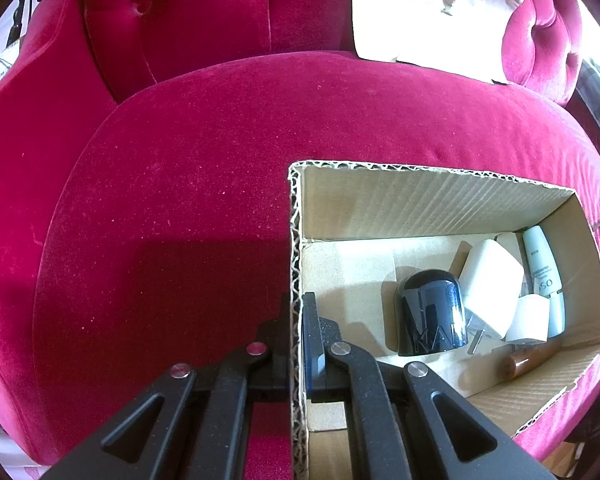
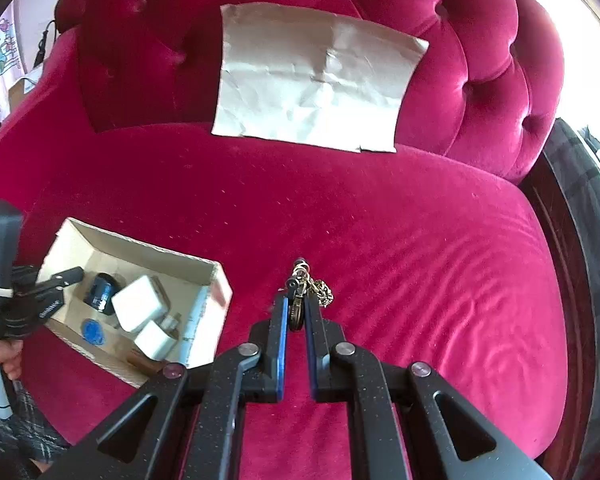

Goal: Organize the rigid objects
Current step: 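Carry the keychain over the box with the right gripper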

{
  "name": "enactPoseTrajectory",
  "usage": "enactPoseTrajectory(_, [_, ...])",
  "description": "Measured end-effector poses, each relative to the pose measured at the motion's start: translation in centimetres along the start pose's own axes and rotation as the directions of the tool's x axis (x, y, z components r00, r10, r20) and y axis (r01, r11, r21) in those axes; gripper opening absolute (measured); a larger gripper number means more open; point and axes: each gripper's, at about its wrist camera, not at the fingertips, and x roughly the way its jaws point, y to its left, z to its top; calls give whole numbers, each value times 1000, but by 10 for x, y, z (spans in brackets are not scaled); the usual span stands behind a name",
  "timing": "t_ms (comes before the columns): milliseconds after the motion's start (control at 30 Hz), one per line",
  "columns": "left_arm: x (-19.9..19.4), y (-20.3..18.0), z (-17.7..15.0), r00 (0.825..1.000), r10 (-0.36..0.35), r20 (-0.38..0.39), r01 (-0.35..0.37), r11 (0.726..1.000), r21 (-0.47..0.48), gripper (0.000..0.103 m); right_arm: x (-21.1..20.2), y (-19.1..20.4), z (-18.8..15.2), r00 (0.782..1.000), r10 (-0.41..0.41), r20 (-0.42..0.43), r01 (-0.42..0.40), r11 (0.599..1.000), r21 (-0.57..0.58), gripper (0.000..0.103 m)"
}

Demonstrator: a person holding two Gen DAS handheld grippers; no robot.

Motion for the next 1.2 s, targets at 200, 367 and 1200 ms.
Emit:
enactPoseTrajectory(200, [0,-2,2,1000,0,-1,0,1000,-6,3,-17,11,7,1000,19,19,-19,1000,-25,6])
enactPoseTrajectory(367, [1,-4,2,1000,1,-2,-1,1000,-5,3,-29,25,11,999,44,32,-42,998,-45,6])
enactPoseTrajectory(1200, [5,-6,3,1000,-3,-3,3,1000,-12,3,-13,108,8,989,147,-17,-148,977,-151,6])
